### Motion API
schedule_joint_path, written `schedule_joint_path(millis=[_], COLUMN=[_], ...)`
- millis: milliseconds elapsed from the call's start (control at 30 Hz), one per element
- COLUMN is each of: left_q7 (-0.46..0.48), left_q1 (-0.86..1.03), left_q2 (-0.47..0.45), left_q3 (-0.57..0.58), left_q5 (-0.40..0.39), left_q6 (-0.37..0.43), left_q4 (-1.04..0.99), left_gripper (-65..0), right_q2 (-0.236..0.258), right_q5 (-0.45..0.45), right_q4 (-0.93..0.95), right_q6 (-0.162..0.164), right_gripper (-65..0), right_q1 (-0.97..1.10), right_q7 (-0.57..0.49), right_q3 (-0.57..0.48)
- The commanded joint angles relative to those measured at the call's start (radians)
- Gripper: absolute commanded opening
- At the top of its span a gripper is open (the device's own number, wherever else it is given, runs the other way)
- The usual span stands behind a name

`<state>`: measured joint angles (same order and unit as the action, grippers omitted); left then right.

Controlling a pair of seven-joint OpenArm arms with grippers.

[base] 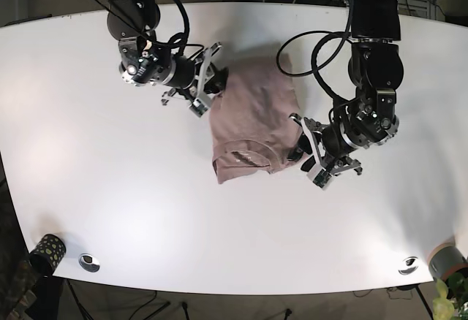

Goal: Fold the T-shirt properly
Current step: 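Carry the mauve bundle with the left gripper off the table edge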

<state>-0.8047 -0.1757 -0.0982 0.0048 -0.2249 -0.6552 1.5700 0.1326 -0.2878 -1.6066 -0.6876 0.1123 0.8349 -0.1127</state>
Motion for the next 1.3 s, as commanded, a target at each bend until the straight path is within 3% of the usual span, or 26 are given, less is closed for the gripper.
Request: schedule_joint_path(millis=[0, 67, 200, 600, 733, 867, 1133, 1267], left_q7=[-0.002, -0.003, -0.003, 0.003, 0.003, 0.008, 0.101, 0.112], left_q1=[-0.015, -0.009, 0.017, 0.084, 0.114, 0.138, 0.178, 0.192], left_q2=[0.004, 0.004, 0.019, 0.053, 0.056, 0.056, 0.045, 0.042], left_q3=[0.004, 0.005, 0.016, 0.194, 0.199, 0.199, 0.306, 0.304], left_q5=[-0.012, -0.011, -0.014, -0.009, -0.009, -0.005, 0.14, 0.178], left_q6=[-0.004, -0.002, 0.051, 0.228, 0.311, 0.357, 0.358, 0.358], left_q4=[0.051, 0.077, 0.103, 0.152, 0.155, 0.135, 0.03, -0.072], left_gripper=[-38.6, -33.3, -29.7, -27.4, -27.4, -27.4, -27.4, -27.2], right_q2=[-0.023, -0.044, -0.05, -0.047, -0.047, -0.046, -0.049, -0.052], right_q5=[0.0, 0.0, -0.001, -0.003, -0.003, -0.003, -0.003, -0.003], right_q4=[-0.047, -0.084, -0.143, -0.168, -0.16, -0.16, -0.159, -0.16], right_q6=[-0.011, -0.011, -0.011, -0.011, -0.011, -0.011, -0.011, -0.011], right_gripper=[-54.7, -54.5, -54.7, -54.2, -54.2, -54.2, -54.4, -54.5], right_q1=[-0.001, 0.0, 0.0, -0.007, -0.007, -0.007, -0.007, -0.007], right_q7=[0.034, 0.051, 0.056, 0.057, 0.057, 0.057, 0.057, 0.057], right_q3=[-0.038, -0.083, -0.094, 0.178, 0.275, 0.305, 0.348, 0.348])
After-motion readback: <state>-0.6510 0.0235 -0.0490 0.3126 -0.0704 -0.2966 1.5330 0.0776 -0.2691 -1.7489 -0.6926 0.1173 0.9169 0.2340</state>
